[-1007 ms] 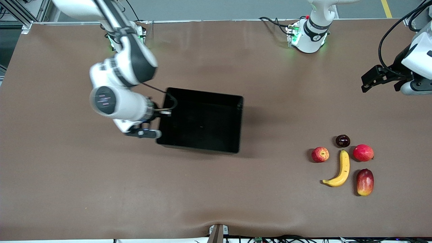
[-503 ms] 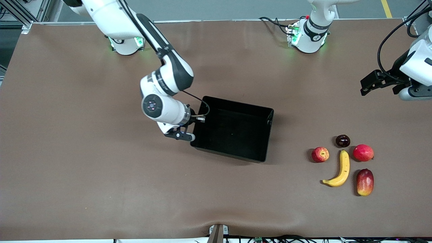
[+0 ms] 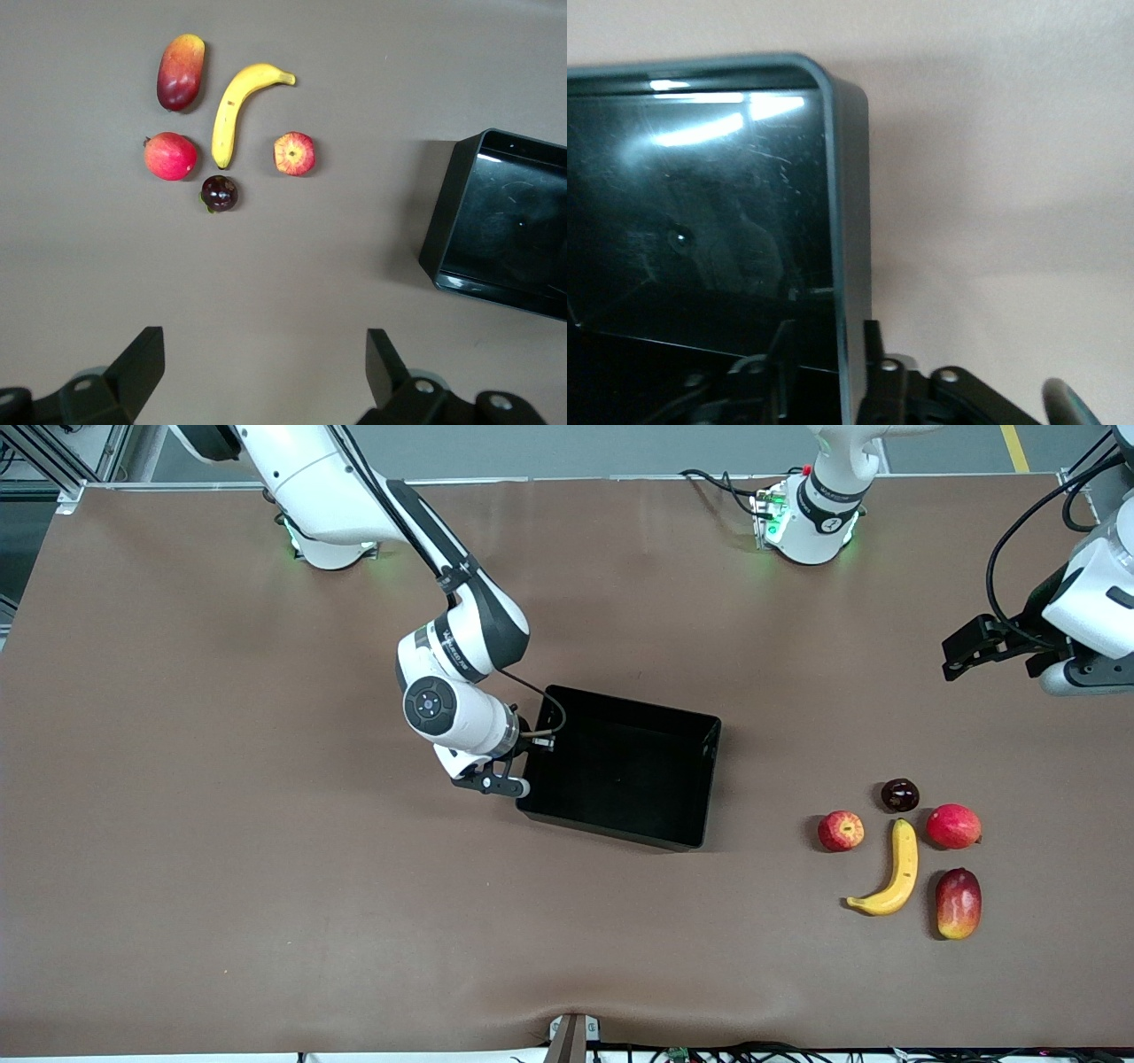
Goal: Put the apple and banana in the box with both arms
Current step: 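Withdraw the right gripper while the left gripper reaches the red apple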
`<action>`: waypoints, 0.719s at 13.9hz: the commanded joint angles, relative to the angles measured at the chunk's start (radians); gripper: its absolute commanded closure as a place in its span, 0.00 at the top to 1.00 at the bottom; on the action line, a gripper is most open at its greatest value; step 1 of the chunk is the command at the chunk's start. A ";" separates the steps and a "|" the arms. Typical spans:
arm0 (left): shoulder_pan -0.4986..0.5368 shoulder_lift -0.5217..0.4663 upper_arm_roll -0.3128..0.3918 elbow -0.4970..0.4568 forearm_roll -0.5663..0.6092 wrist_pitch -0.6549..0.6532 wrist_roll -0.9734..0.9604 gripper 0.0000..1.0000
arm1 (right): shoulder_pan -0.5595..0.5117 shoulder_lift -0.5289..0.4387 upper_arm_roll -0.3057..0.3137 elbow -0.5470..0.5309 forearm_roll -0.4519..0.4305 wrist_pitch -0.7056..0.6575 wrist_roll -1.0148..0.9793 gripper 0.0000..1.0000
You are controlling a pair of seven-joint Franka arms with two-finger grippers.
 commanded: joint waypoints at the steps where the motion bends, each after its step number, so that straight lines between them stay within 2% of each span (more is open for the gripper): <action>1: 0.000 0.005 -0.001 0.001 -0.001 0.015 -0.008 1.00 | -0.010 -0.081 -0.034 0.008 0.020 -0.102 -0.002 1.00; 3: 0.000 0.016 -0.001 -0.002 0.001 0.020 -0.005 1.00 | -0.008 -0.127 -0.101 0.055 0.006 -0.197 -0.005 1.00; 6: -0.001 0.053 -0.003 -0.054 0.048 0.113 0.005 1.00 | -0.014 -0.135 -0.164 0.239 -0.162 -0.409 -0.013 1.00; 7: -0.001 0.074 -0.003 -0.082 0.062 0.162 0.009 1.00 | -0.028 -0.135 -0.184 0.297 -0.188 -0.507 -0.010 1.00; 10: 0.003 0.187 -0.001 -0.107 0.063 0.282 0.008 1.00 | -0.103 -0.135 -0.248 0.393 -0.195 -0.697 -0.019 1.00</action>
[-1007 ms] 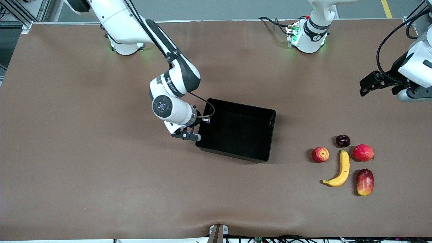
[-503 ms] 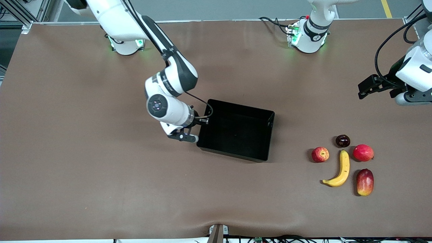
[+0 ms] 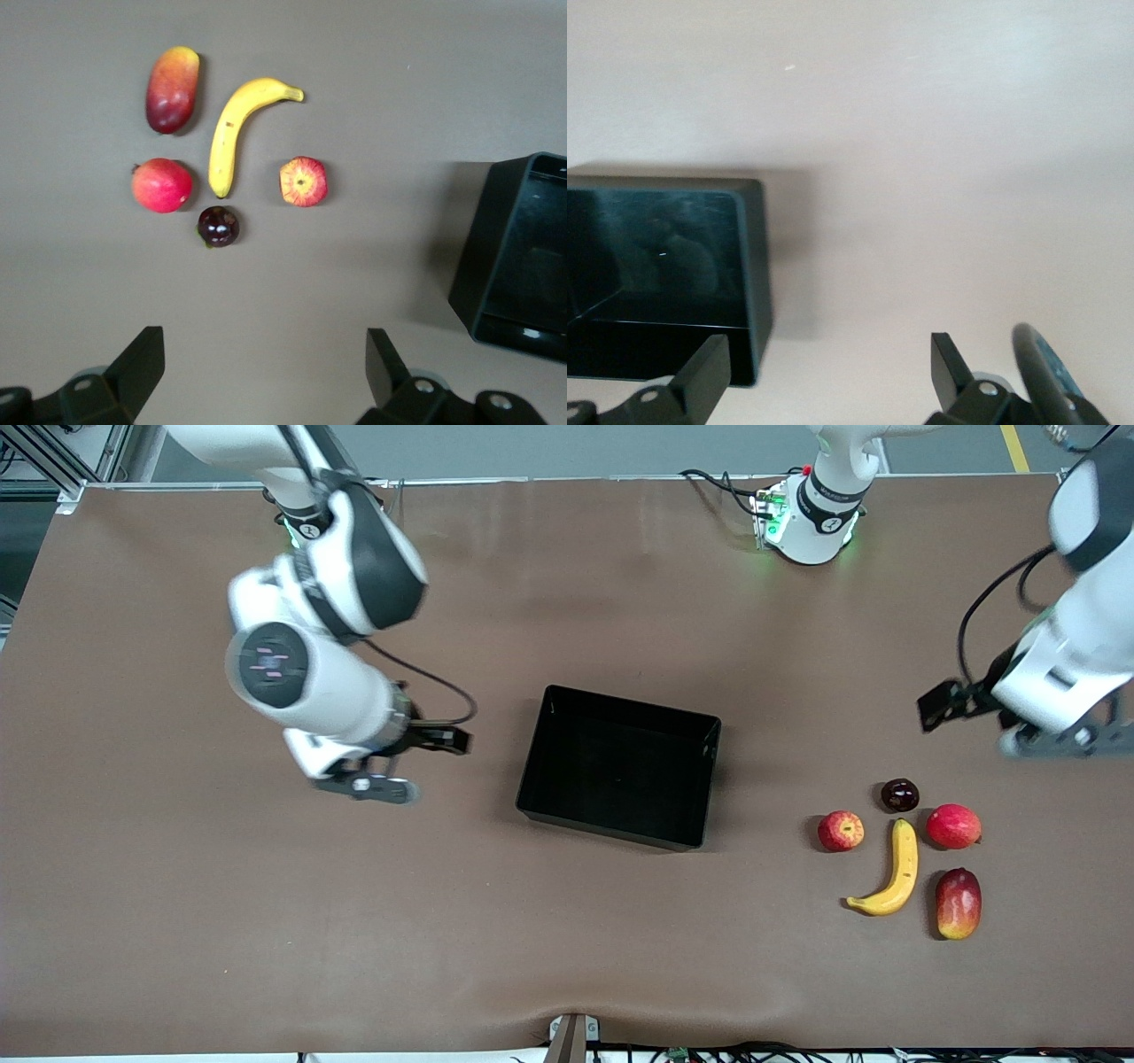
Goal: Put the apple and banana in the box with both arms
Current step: 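Withdraw the right gripper while the left gripper reaches the red apple, then close the left gripper on the red apple and lift it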
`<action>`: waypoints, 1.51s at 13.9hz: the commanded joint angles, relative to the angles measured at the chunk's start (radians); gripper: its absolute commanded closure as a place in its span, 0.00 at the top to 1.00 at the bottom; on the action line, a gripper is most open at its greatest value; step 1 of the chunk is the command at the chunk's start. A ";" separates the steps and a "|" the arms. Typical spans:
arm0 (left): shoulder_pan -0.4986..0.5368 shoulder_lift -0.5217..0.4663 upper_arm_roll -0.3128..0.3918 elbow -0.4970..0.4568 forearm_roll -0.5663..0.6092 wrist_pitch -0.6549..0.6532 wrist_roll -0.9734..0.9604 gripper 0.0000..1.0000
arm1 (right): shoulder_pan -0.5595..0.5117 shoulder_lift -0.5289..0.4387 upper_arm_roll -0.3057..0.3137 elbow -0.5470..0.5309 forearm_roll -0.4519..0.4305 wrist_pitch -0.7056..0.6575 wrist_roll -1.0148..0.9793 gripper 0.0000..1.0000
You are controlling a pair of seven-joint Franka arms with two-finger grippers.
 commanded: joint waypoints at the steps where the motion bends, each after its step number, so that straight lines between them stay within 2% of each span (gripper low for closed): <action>1: 0.003 0.110 0.000 -0.002 0.018 0.103 0.006 1.00 | -0.080 0.008 -0.030 0.070 -0.011 -0.119 -0.022 1.00; 3: 0.003 0.189 0.003 -0.002 0.019 0.187 0.006 1.00 | -0.100 -0.077 -0.032 0.057 -0.054 -0.145 -0.109 1.00; 5: 0.003 0.262 0.008 -0.002 0.019 0.266 0.006 1.00 | -0.132 -0.140 -0.033 0.025 -0.155 -0.147 -0.149 1.00; 9: 0.012 0.379 0.009 0.000 0.084 0.399 -0.003 1.00 | -0.292 -0.303 -0.033 -0.180 -0.166 -0.044 -0.457 1.00; 12: 0.028 0.442 0.008 0.003 0.073 0.430 -0.008 1.00 | -0.362 -0.430 -0.036 -0.345 -0.171 0.050 -0.539 1.00; 15: 0.028 0.465 0.006 0.003 0.061 0.433 -0.011 1.00 | -0.447 -0.475 -0.038 -0.359 -0.171 0.030 -0.594 1.00; 18: 0.019 0.490 0.008 0.001 -0.004 0.465 -0.027 1.00 | -0.446 -0.513 -0.030 -0.357 -0.171 -0.042 -0.647 1.00; 21: 0.019 0.519 0.008 -0.005 -0.005 0.488 -0.029 1.00 | -0.447 -0.510 -0.030 -0.350 -0.175 -0.064 -0.639 1.00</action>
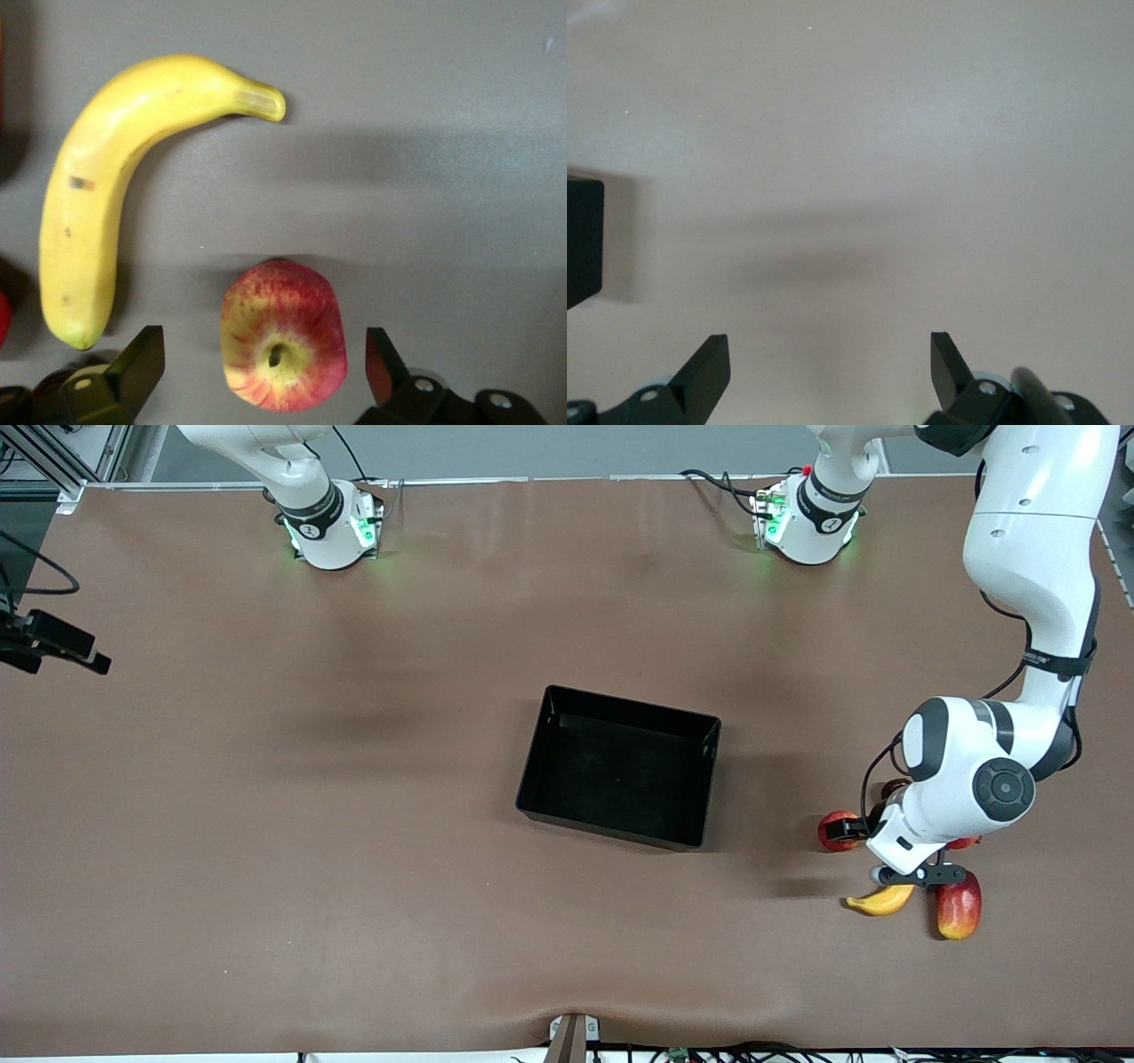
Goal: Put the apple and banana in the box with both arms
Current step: 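Close the left gripper on the red apple and lift it, then carry the apple over the black box and release it inside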
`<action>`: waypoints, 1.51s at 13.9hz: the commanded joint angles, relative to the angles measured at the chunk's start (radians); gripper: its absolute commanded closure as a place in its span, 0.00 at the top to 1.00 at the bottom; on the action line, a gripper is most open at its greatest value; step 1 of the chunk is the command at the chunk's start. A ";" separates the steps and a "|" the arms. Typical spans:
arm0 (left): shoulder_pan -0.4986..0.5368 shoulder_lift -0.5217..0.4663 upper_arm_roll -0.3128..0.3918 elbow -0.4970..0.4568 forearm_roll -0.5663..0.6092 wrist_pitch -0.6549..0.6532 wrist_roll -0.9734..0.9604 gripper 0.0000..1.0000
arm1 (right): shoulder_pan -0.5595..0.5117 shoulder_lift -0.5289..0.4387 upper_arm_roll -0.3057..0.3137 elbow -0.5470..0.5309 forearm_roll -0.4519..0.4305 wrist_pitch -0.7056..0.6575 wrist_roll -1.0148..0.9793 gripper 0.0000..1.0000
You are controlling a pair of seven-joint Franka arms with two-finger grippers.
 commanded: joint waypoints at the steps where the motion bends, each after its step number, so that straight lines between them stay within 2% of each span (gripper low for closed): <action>1: 0.000 0.033 0.000 0.008 -0.012 0.025 -0.008 1.00 | -0.009 -0.021 0.009 -0.018 -0.024 -0.009 0.001 1.00; 2: 0.002 0.035 0.000 0.003 -0.012 0.025 -0.007 1.00 | -0.009 -0.016 0.009 -0.006 -0.037 -0.008 0.000 1.00; 3: -0.001 0.033 0.000 -0.011 -0.012 0.025 -0.007 0.95 | -0.014 -0.015 0.008 0.002 -0.051 -0.012 0.000 1.00; 5: 0.000 0.032 0.000 -0.017 -0.012 0.023 -0.007 0.76 | -0.015 -0.018 0.017 -0.004 -0.054 -0.028 0.003 1.00; 6: 0.000 0.030 0.000 -0.020 -0.012 0.022 -0.007 0.62 | -0.044 -0.019 0.063 -0.005 -0.054 -0.025 0.001 1.00; 7: 0.002 0.027 0.000 -0.018 -0.012 0.016 -0.002 0.43 | -0.123 -0.019 0.147 -0.005 -0.058 -0.020 0.003 1.00; 8: 0.005 0.022 0.000 -0.015 -0.012 0.014 0.004 0.25 | -0.182 -0.021 0.202 -0.005 -0.058 -0.020 0.003 1.00; 9: 0.003 0.018 -0.001 -0.014 -0.012 0.014 0.006 0.06 | -0.192 -0.022 0.210 -0.006 -0.058 -0.023 0.003 1.00; 10: 0.002 0.007 -0.003 -0.014 -0.012 0.011 0.001 0.00 | -0.195 -0.024 0.210 -0.008 -0.058 -0.026 0.003 1.00; 13: -0.012 -0.060 -0.014 -0.012 -0.006 -0.056 0.007 0.00 | -0.196 -0.025 0.210 -0.008 -0.058 -0.022 0.003 1.00; 17: -0.066 -0.160 -0.086 -0.005 0.001 -0.158 -0.014 0.00 | -0.192 -0.022 0.213 -0.006 -0.056 -0.012 0.003 1.00; 21: -0.231 -0.199 -0.084 -0.005 0.004 -0.202 -0.208 0.00 | -0.189 -0.016 0.215 -0.008 -0.056 0.031 0.003 1.00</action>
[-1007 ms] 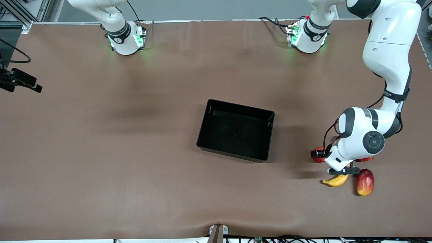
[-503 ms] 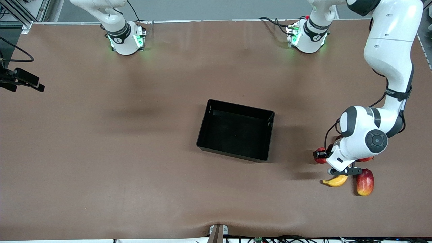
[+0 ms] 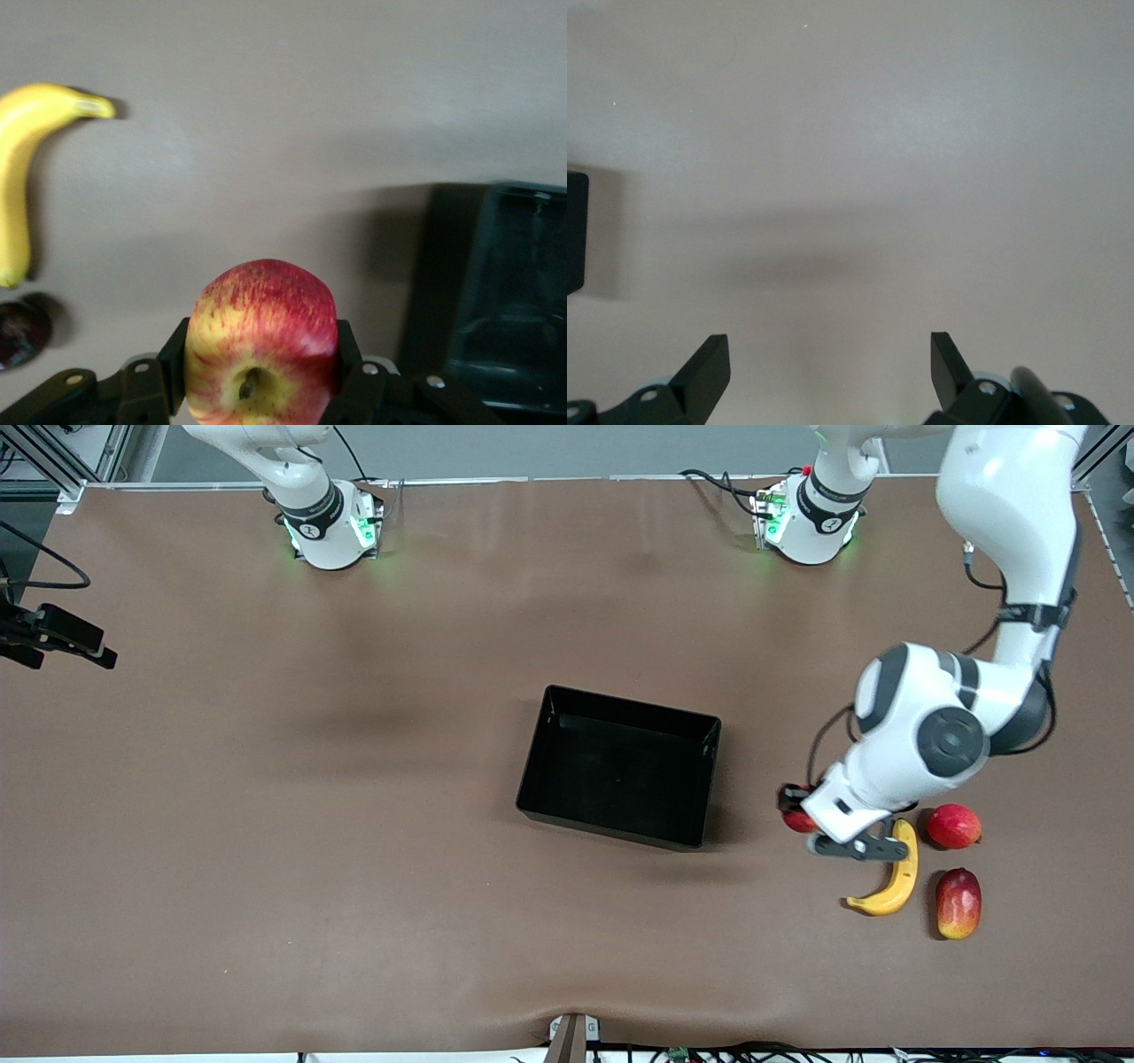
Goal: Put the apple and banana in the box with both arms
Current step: 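Carry the apple over the black box and release it inside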
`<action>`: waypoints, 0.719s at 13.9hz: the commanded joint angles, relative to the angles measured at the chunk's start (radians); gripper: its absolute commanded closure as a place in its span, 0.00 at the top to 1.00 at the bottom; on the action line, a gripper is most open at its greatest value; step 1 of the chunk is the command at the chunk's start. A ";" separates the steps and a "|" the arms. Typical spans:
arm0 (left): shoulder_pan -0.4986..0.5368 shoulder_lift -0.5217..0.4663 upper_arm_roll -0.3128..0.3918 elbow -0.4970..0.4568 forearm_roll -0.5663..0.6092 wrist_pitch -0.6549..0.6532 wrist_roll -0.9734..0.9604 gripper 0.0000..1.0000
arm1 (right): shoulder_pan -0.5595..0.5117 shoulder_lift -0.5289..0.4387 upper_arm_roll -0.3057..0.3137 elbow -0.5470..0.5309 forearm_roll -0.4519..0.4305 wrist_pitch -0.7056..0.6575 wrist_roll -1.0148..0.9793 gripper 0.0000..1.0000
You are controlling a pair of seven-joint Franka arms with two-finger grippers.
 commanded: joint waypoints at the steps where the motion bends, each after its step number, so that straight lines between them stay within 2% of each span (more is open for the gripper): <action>1: -0.124 -0.012 0.010 -0.016 0.013 -0.012 -0.161 0.00 | -0.017 -0.013 0.019 -0.010 -0.017 0.028 0.002 1.00; 3: -0.211 0.011 0.008 -0.009 0.068 -0.011 -0.299 0.00 | -0.018 -0.012 0.019 -0.008 -0.021 0.034 0.001 1.00; 5: -0.271 0.049 0.008 -0.002 0.076 0.012 -0.408 0.00 | -0.018 -0.010 0.019 -0.008 -0.022 0.028 0.001 1.00; 7: -0.300 0.091 0.008 -0.003 0.077 0.063 -0.451 0.00 | -0.020 -0.009 0.019 -0.008 -0.028 0.028 0.001 1.00; 10: -0.307 0.148 0.008 -0.005 0.077 0.070 -0.453 0.00 | -0.023 -0.009 0.019 -0.010 -0.030 0.025 0.001 1.00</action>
